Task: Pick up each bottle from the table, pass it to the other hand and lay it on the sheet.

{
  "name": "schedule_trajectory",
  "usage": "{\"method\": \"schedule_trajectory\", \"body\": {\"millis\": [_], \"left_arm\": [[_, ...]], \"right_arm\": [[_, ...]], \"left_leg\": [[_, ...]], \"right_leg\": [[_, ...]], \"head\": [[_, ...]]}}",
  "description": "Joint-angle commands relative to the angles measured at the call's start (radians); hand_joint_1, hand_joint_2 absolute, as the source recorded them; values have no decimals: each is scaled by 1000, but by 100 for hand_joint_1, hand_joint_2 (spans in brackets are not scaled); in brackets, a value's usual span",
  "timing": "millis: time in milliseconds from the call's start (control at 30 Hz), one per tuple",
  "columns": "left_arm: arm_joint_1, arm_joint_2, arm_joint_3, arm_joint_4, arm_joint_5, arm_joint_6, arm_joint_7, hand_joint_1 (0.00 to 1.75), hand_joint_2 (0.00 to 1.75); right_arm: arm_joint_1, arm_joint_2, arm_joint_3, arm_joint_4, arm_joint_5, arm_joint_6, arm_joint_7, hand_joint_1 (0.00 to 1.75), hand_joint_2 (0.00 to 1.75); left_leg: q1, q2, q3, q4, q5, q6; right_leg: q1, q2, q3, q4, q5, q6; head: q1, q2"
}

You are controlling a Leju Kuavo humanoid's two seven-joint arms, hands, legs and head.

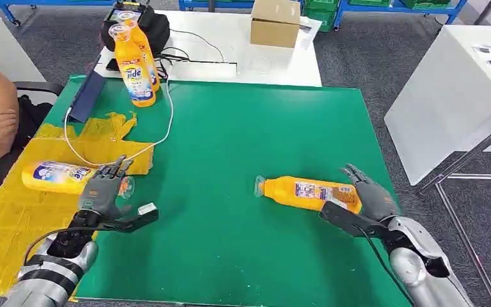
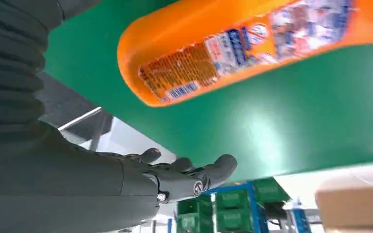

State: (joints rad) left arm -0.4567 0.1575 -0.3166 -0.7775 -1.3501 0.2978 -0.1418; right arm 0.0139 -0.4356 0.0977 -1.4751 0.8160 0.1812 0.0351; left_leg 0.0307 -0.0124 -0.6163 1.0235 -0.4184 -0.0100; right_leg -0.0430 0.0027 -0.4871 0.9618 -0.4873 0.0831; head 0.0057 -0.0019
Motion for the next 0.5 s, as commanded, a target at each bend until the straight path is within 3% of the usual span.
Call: {"method": "schedule_trajectory", "body": {"millis": [33, 67, 167, 367, 500], "left_arm": [[-29, -63, 49, -109, 252, -186, -97, 0, 175], [-31, -71, 66, -100, 294, -211, -107, 0, 0], [-14, -68, 72, -174, 496, -331, -194, 0, 0], [40, -52, -11, -320, 608, -377, -189, 0, 0], [55, -48, -72, -346, 611, -365, -191, 0, 0]], "right_arm": [[-49, 61, 62, 184, 38, -39, 21, 0, 175], [-50, 62, 60, 182, 39, -39, 23, 0, 175], [-111, 94, 87, 256, 80, -39, 38, 0, 175], [-204, 155, 137, 418, 144, -53, 59, 0, 175], [-263, 193, 189, 568, 285, -70, 123, 0, 175]], "left_leg": [[1, 0, 0, 0, 0, 1], [1, 1, 0, -1, 0, 2], [0, 1, 0, -1, 0, 2], [0, 3, 1, -2, 0, 2], [0, 4, 2, -3, 0, 2]], "right_leg": [[2, -1, 1, -2, 0, -4], [2, -1, 2, -2, 0, -6], [2, 1, 1, -2, 0, -6], [2, 3, 1, -2, 1, -5], [2, 3, 2, -3, 1, -6]], "head": [[0, 0], [0, 0], [0, 0], [0, 0], [0, 0]]}}
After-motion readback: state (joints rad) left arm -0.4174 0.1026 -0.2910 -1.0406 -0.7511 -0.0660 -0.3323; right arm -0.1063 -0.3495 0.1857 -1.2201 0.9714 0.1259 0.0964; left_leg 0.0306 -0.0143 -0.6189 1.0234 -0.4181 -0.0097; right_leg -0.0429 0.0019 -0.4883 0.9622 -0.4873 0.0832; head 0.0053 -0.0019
